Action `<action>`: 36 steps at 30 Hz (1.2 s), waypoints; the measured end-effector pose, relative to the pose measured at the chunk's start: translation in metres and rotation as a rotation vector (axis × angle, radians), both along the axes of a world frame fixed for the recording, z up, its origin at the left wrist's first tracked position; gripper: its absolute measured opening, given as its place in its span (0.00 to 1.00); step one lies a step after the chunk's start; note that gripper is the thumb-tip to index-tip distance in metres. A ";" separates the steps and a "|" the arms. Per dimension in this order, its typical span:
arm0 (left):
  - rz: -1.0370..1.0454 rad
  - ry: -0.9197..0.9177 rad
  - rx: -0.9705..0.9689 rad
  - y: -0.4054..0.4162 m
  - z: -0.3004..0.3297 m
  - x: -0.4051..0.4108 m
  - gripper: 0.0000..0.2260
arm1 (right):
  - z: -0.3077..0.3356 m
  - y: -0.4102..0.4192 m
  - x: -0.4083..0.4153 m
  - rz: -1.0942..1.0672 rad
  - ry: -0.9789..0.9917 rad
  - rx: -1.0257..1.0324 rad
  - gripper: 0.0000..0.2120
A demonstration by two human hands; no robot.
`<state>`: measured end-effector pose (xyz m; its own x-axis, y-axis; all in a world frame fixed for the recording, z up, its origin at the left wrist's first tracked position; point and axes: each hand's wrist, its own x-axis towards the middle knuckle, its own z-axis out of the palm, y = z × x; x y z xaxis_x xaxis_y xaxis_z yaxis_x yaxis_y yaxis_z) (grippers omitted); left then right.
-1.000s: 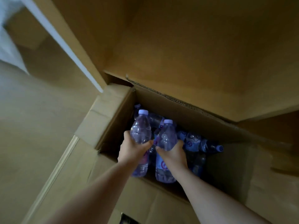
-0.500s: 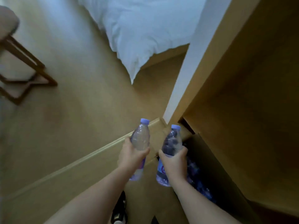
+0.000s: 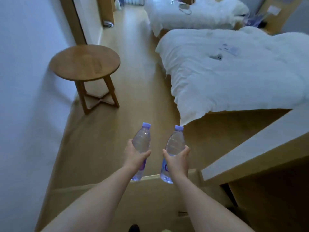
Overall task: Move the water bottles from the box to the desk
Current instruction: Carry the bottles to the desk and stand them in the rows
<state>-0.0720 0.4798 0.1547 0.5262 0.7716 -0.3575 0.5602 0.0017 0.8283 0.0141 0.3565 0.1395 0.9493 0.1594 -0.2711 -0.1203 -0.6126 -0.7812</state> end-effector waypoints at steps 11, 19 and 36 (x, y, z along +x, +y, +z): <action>0.153 -0.023 0.049 0.141 0.027 0.077 0.32 | 0.033 0.158 0.084 0.160 -0.079 0.038 0.37; 0.225 0.001 0.077 0.247 0.038 0.201 0.29 | 0.041 0.279 0.210 0.235 -0.076 0.079 0.38; 0.360 -0.043 0.096 0.545 0.033 0.425 0.30 | 0.055 0.574 0.445 0.324 -0.128 0.040 0.39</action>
